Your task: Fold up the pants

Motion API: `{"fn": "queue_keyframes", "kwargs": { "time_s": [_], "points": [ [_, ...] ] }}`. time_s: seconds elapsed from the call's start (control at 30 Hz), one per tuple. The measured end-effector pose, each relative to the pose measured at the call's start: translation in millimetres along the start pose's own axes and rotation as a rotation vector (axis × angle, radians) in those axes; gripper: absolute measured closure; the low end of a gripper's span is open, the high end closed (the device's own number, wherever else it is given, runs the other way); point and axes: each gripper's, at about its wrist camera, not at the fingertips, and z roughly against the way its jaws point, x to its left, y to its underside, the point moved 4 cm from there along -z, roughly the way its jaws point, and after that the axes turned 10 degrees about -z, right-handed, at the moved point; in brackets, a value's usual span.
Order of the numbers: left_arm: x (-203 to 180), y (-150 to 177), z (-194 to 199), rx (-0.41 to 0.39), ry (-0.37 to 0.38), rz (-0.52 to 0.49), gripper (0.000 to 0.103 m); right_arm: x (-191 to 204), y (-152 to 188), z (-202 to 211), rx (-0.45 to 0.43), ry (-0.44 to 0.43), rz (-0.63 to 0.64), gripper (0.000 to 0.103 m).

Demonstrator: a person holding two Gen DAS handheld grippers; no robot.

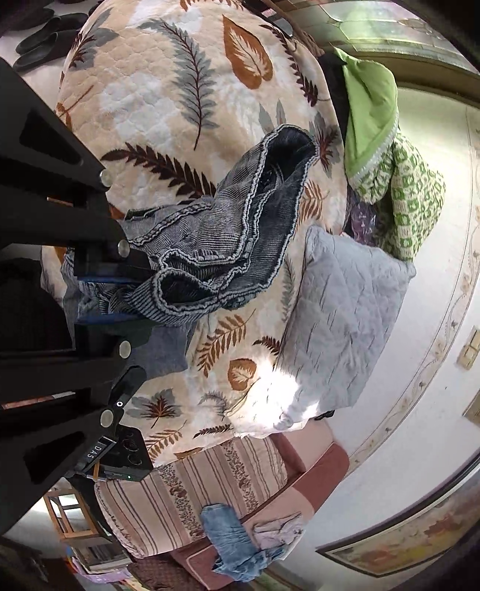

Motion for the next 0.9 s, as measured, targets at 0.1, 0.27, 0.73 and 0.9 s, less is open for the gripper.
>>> {"fn": "queue_keyframes", "kwargs": {
  "time_s": [0.1, 0.27, 0.73, 0.9],
  "points": [
    [-30.0, -2.8, -15.3, 0.029, 0.037, -0.048, 0.091, 9.3, -14.4, 24.6, -0.080, -0.023, 0.047, 0.048],
    [-88.9, 1.7, -57.5, 0.103, 0.110, -0.139, 0.092, -11.8, -43.7, 81.2, -0.218, -0.023, -0.023, 0.048],
    [-137.5, 27.9, -103.8, 0.201, 0.170, -0.338, 0.079, -59.4, -62.3, 176.9, -0.395, 0.112, -0.125, 0.048],
    [-75.9, -3.1, -62.9, 0.040, -0.039, -0.342, 0.045, -22.6, -59.4, 139.2, -0.317, 0.160, -0.016, 0.047]
  ]
}}
